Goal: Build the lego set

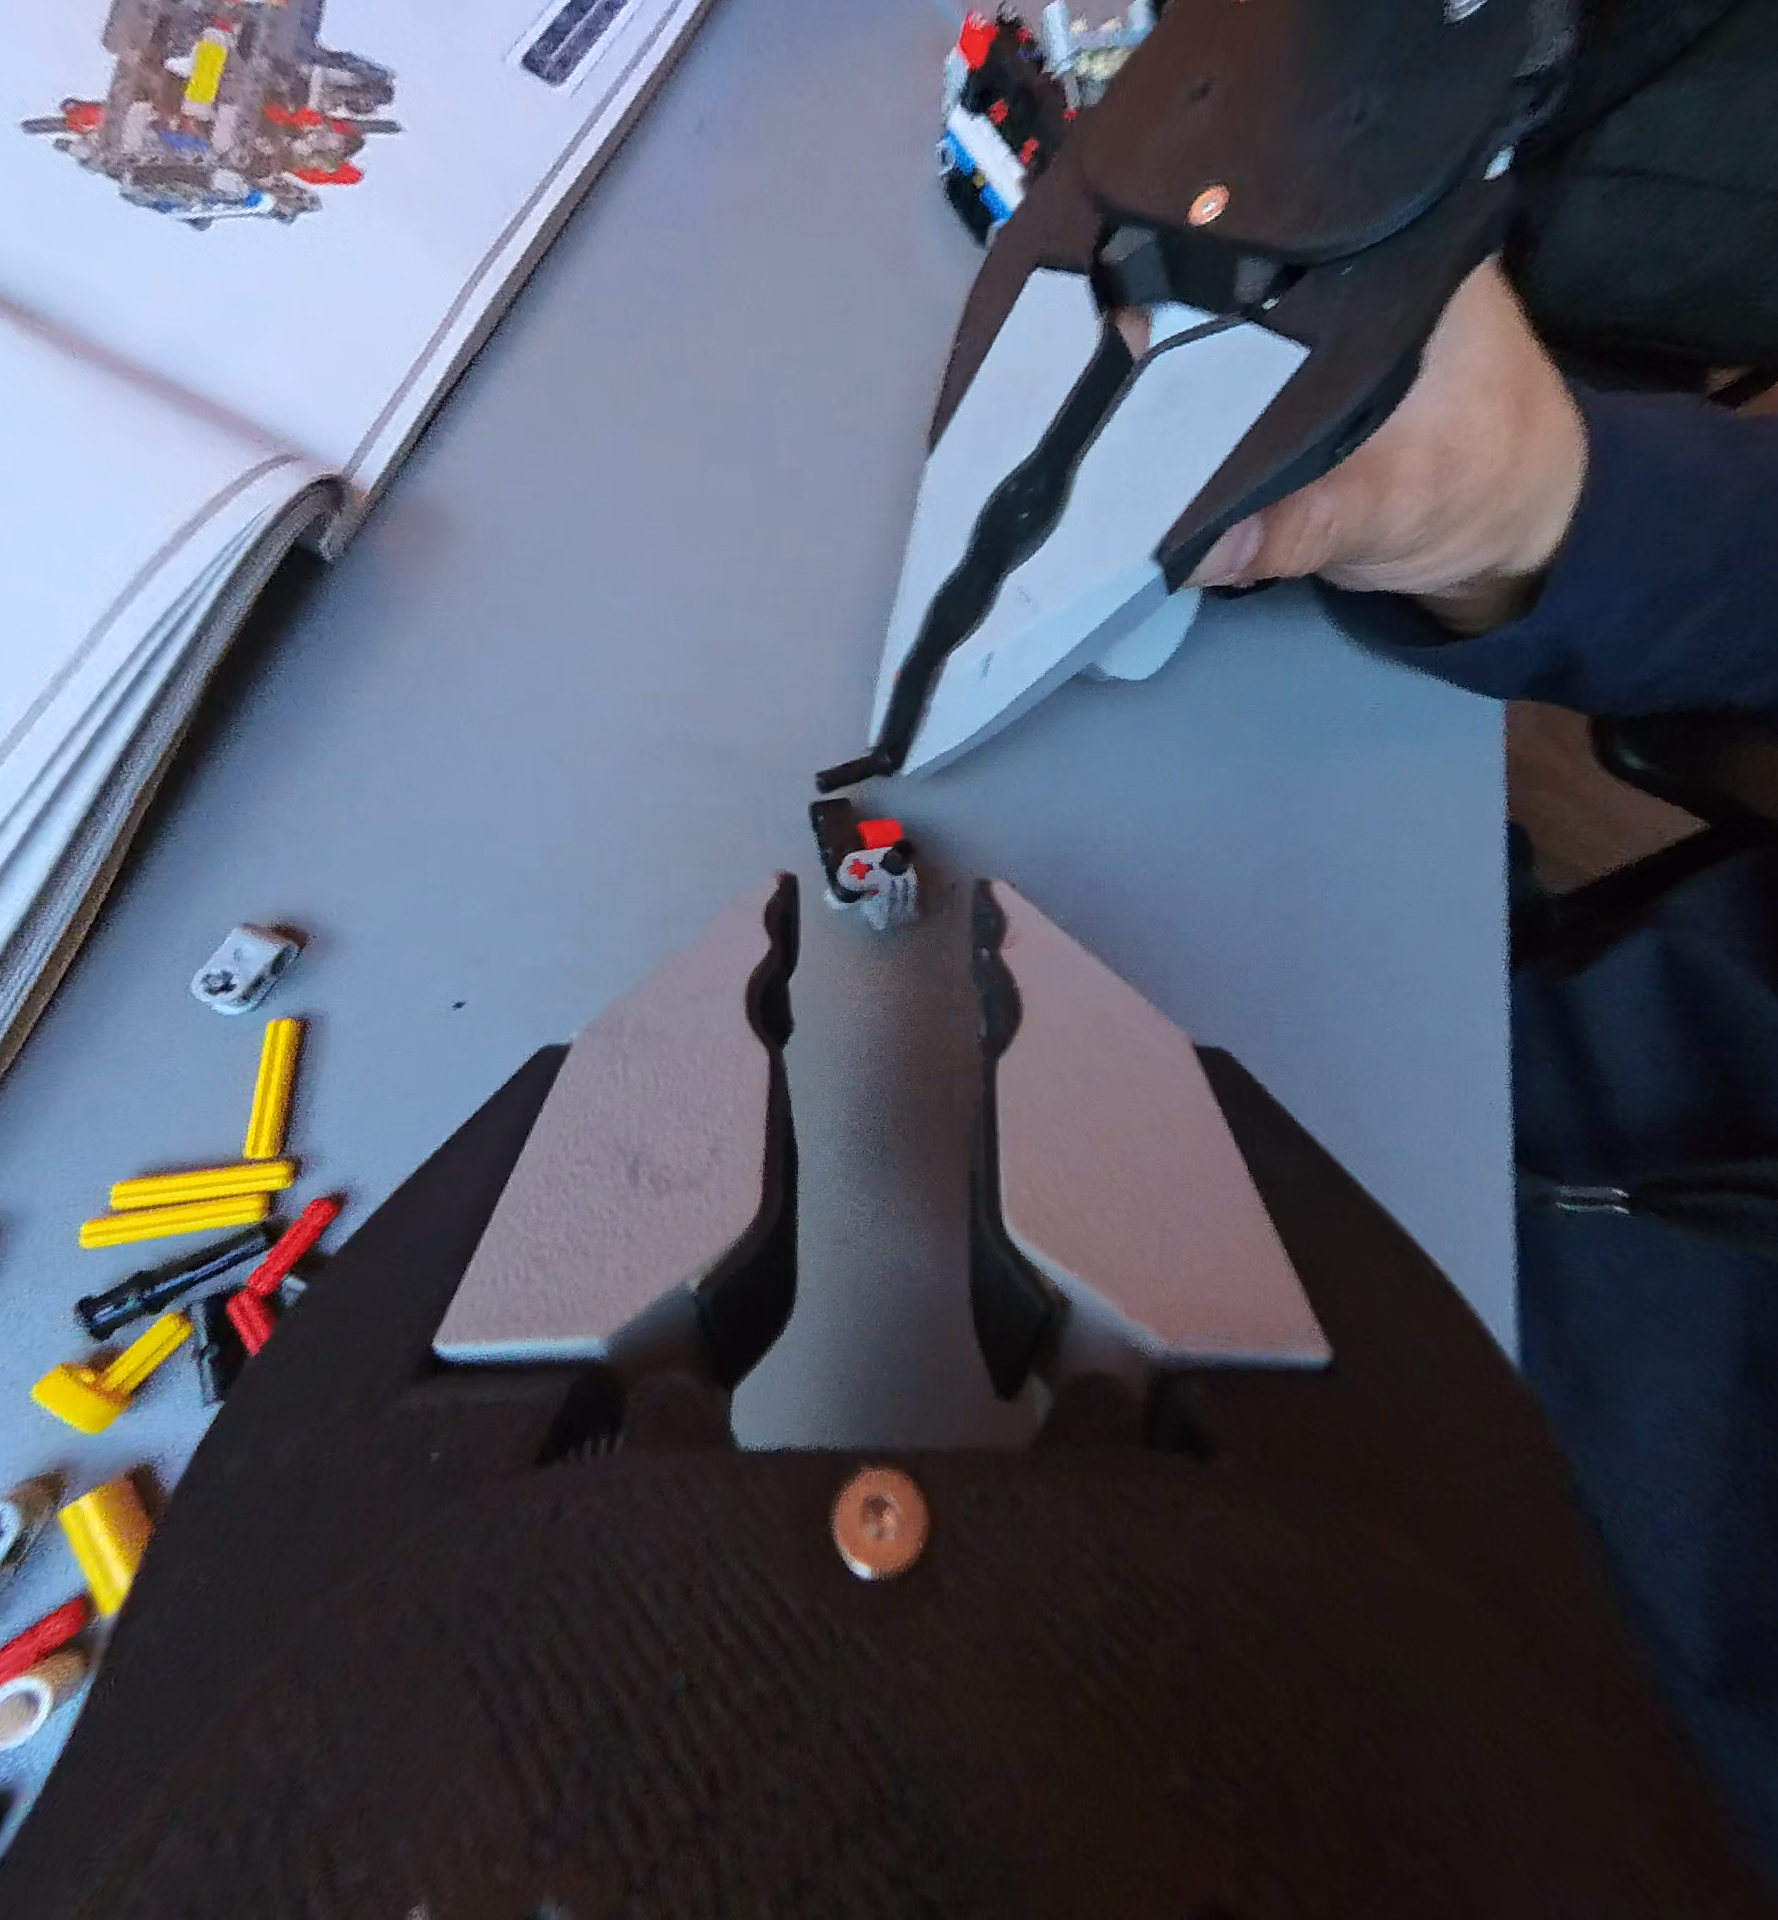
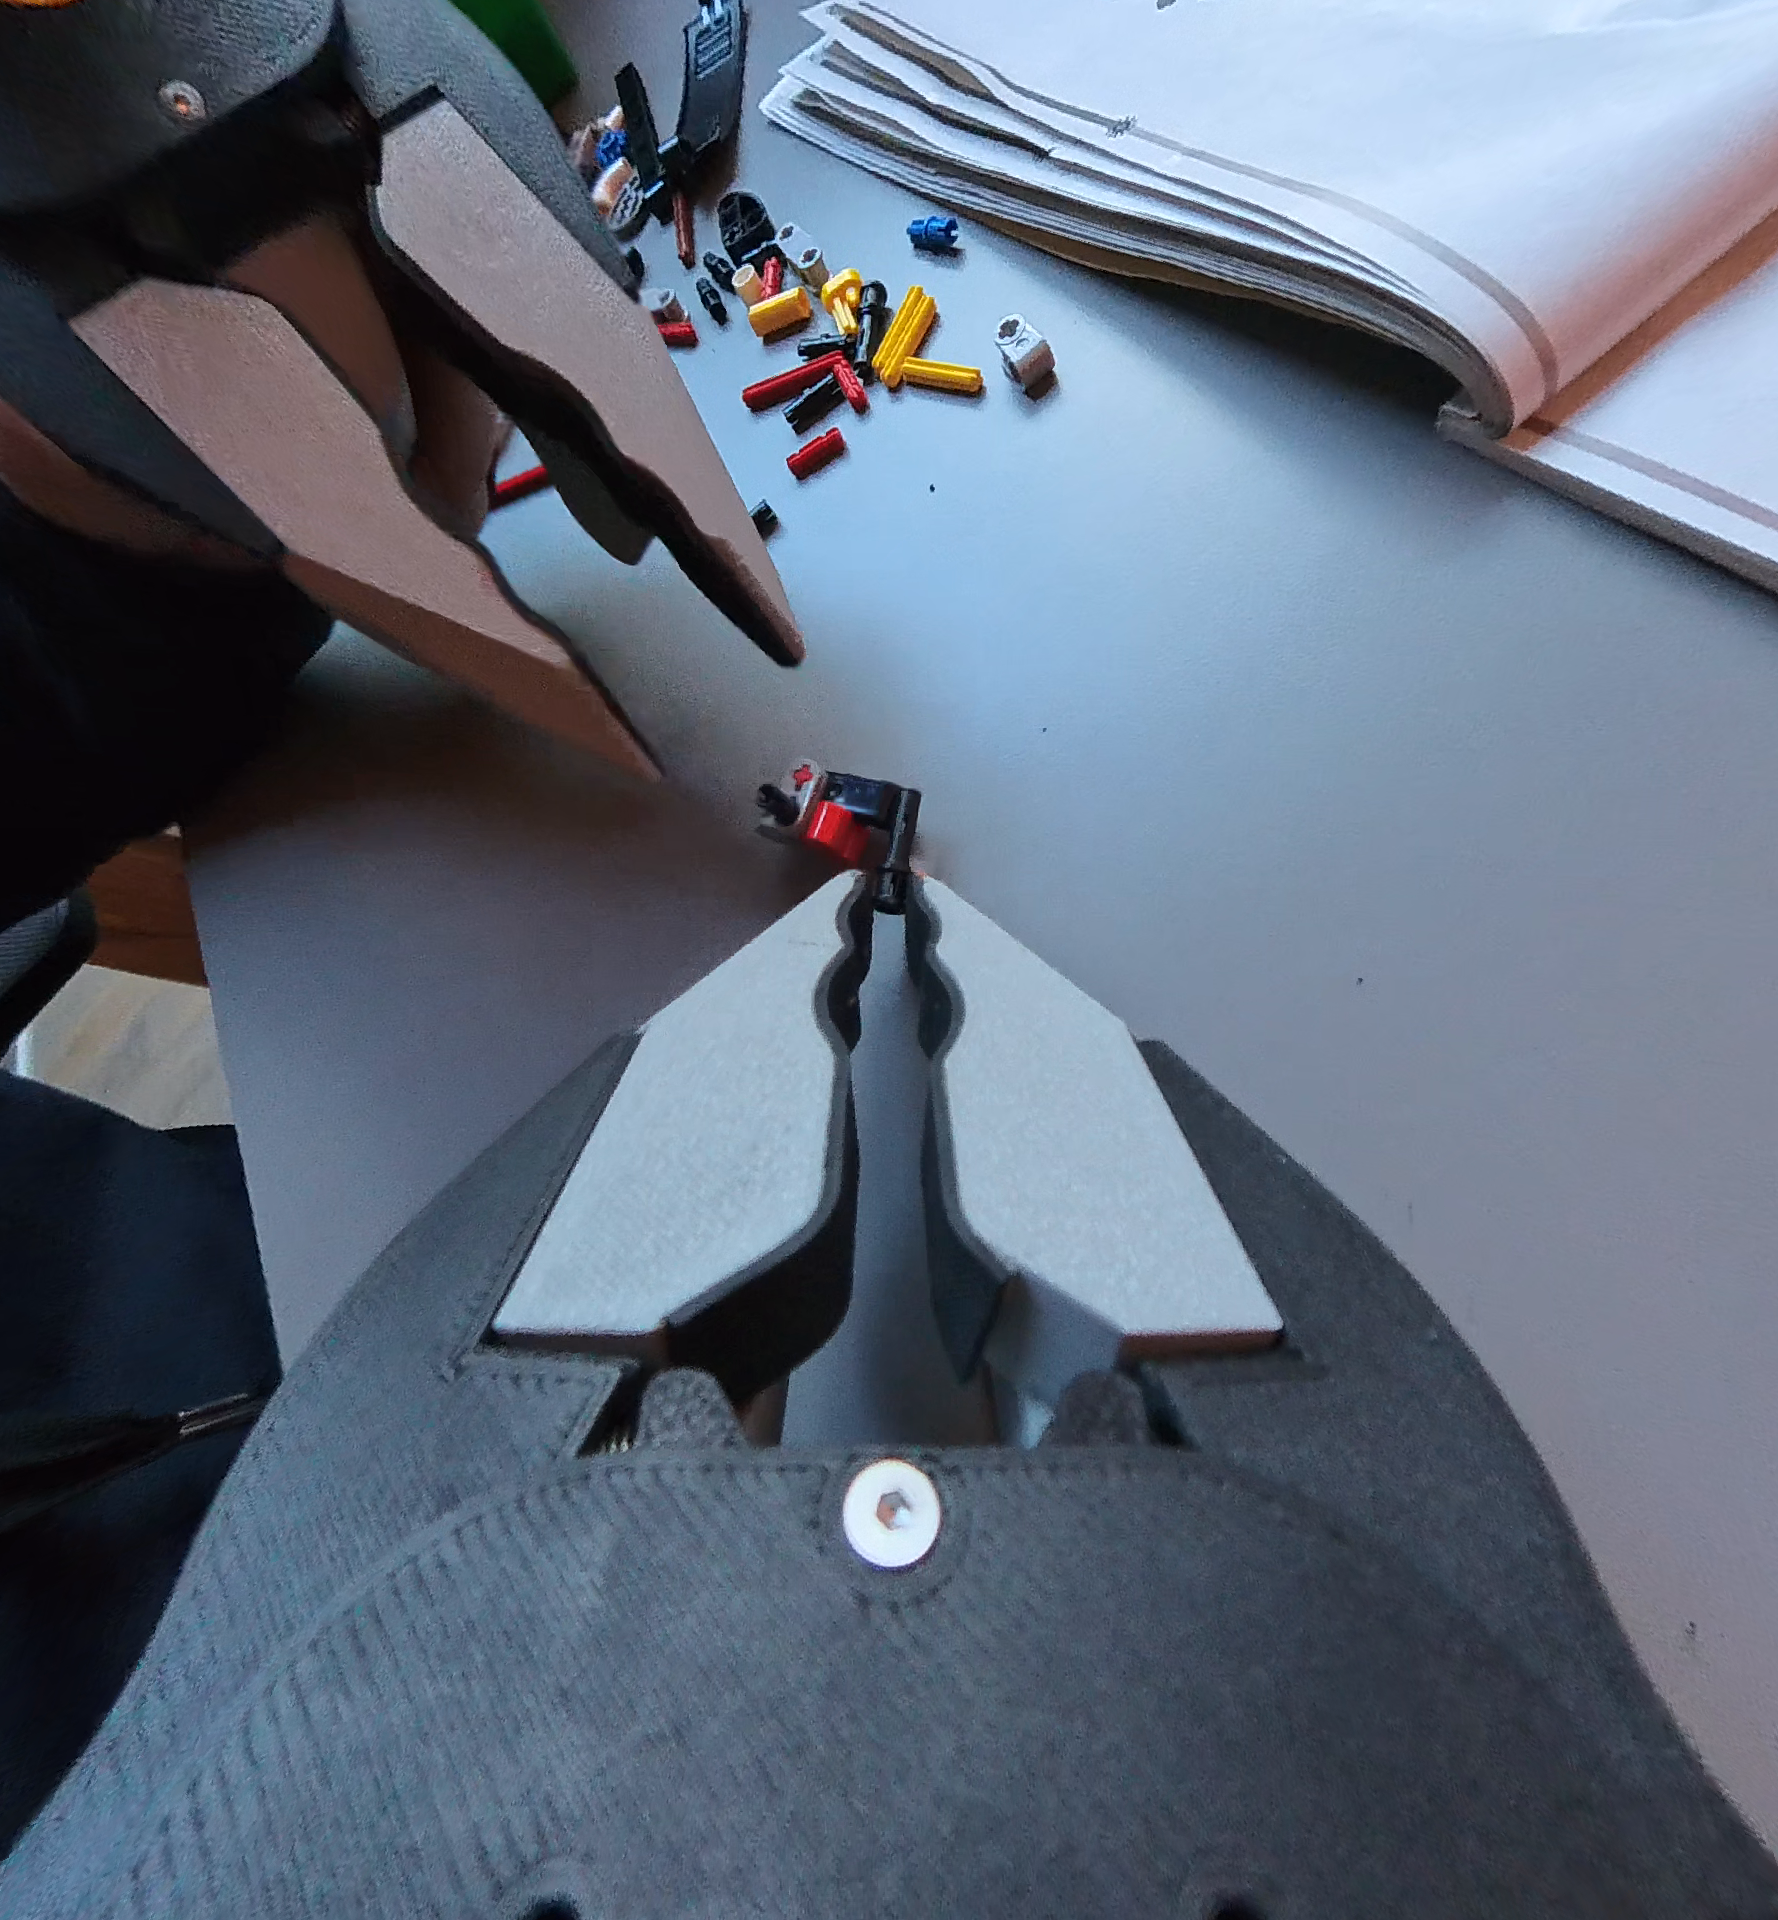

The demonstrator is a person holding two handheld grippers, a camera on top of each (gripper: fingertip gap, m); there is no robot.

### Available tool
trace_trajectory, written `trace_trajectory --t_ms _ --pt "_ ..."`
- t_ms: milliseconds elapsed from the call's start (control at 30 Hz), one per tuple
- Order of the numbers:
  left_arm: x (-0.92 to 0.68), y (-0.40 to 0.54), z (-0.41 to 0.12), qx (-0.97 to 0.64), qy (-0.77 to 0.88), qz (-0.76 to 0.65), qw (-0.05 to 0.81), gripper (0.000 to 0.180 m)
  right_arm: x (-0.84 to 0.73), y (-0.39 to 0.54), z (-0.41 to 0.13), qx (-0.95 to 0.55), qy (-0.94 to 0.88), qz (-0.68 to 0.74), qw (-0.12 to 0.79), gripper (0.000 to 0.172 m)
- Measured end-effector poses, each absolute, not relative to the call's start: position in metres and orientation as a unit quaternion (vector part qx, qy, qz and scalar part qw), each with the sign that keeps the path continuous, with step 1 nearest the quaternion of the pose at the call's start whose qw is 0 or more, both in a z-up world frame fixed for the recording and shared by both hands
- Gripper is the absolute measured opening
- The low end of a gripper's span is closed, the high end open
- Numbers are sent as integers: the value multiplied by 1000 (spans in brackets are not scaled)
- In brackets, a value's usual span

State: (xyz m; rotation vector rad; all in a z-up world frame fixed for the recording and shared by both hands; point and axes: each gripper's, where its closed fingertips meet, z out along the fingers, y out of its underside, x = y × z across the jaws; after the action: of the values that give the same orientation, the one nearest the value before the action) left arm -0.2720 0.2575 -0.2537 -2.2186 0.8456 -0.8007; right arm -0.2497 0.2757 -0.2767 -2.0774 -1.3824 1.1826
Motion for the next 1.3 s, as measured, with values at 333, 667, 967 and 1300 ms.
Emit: trace_trajectory --t_ms 333,667,967,1300 --pt "-252 262 -275 -845 366 -250 300 42 -243 269 -277 -740 -486 428 179 3" --pt "-250 264 -282 -850 363 -231 304 21 -242 266 -279 -742 -488 425 173 3" --pt "-250 265 -281 -850 357 -235 308 27 -243 266 -280 -745 -487 424 170 3" --pt "-249 269 -284 -850 369 -189 325 18 -243 265 -282 -746 -489 422 164 3"
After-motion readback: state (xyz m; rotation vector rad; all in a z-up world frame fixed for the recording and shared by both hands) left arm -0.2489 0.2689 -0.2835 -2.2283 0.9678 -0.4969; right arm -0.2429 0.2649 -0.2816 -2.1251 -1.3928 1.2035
